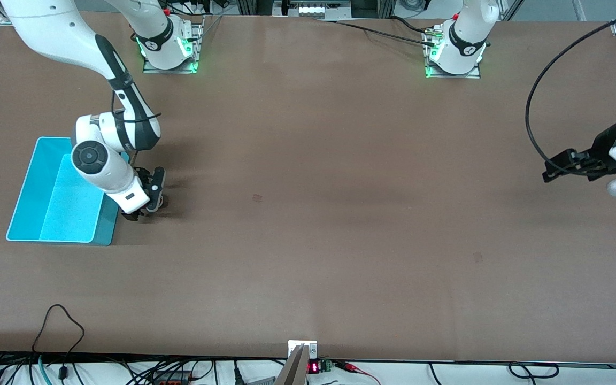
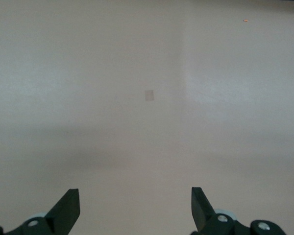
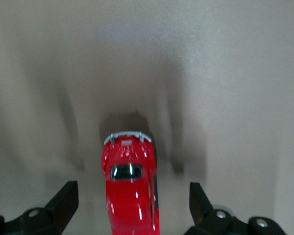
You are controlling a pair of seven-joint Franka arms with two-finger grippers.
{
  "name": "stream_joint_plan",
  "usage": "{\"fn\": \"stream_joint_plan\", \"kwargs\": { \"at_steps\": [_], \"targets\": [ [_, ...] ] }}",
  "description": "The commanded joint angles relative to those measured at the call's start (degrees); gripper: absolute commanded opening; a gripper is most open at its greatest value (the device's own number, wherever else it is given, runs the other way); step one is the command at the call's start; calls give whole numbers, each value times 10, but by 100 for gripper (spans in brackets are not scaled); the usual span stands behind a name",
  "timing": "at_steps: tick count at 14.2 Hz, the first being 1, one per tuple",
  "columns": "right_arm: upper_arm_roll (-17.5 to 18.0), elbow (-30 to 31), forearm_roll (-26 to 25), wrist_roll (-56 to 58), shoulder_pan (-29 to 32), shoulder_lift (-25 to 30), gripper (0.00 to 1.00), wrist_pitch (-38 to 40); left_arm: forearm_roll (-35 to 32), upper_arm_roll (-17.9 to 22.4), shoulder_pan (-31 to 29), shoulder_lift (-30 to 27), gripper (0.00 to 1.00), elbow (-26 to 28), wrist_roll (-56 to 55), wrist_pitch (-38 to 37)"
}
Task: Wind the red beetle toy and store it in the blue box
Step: 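Grasp the red car with the right gripper and lift it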
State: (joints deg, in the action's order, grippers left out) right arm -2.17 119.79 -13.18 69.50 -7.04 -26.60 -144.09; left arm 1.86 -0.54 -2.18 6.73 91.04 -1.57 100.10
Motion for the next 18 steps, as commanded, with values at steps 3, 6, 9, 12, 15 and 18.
{"fn": "stream_joint_plan", "kwargs": {
  "at_steps": [3,6,9,12,15,18],
  "targets": [
    [11,-3,7,17,26,-18,99,-21,3,5,-3,-46,100,37,-2,-34],
    [11,-3,8,15,29,-18,51,-21,3,4,-6,-46,100,32,1,-37],
    [23,-8,11,6,28,-13,0,-17,3,5,-5,-43,100,-1,-4,-51],
    [29,-17,87,-25,25,-11,0,-15,1,4,0,-37,100,-5,-4,-51],
    [37,-66,168,-70,22,-1,0,44,1,5,-5,-37,100,-5,10,-66],
    [21,-125,204,-162,26,15,0,146,1,5,-5,-37,100,-1,10,-69]
  ]
}}
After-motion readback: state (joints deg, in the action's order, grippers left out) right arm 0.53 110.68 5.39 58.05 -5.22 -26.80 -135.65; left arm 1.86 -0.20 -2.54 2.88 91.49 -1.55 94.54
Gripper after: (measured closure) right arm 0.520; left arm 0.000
